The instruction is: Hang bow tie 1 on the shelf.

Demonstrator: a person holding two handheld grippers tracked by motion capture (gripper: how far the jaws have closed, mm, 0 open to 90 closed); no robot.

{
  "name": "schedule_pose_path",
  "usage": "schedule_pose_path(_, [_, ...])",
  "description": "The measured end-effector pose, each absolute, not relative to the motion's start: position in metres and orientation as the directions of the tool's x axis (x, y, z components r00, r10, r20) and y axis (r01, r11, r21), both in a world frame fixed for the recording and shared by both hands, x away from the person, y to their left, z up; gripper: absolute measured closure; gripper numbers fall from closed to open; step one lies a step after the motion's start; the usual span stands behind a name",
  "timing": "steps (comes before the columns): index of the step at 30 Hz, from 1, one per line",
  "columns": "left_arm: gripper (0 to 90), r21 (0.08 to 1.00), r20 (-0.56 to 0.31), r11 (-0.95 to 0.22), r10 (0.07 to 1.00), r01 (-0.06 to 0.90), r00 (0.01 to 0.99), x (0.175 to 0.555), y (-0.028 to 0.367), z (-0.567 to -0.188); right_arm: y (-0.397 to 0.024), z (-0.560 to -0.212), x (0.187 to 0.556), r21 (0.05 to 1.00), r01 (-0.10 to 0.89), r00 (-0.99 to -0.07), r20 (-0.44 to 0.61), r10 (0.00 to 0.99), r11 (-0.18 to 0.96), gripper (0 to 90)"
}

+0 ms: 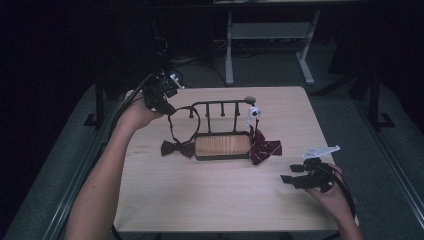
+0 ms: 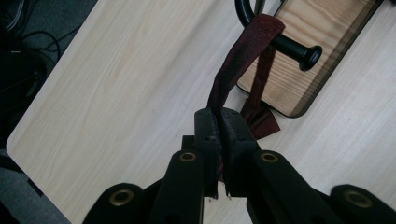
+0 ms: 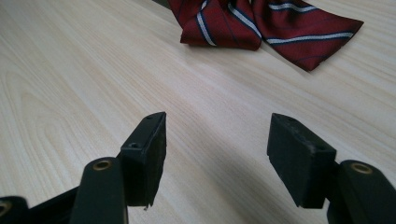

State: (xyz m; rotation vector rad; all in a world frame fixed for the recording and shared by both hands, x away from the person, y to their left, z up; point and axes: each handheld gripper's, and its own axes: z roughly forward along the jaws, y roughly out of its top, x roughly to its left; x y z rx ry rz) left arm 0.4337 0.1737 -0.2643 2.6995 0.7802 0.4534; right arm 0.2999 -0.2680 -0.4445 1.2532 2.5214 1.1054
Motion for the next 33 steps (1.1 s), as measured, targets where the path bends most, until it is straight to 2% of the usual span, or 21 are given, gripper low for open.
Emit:
schedule_pose_path(15, [73.2, 0.404, 0.194, -0.787, 0.572, 0.466, 0.797, 0.418, 0.192, -0.270, -0.269, -0.444, 0.300, 0.650, 0.651, -0.644, 0.202, 0.738, 0.391, 37.0])
schedule_pose_path(33, [69.9, 0.411, 0.169, -0.797, 0.544, 0.443, 0.822, 0.396, 0.200, -0.284, -0.273, -0.444, 0.301, 0.643, 0.657, -0.634, 0.191, 0.749, 0.392, 36.5])
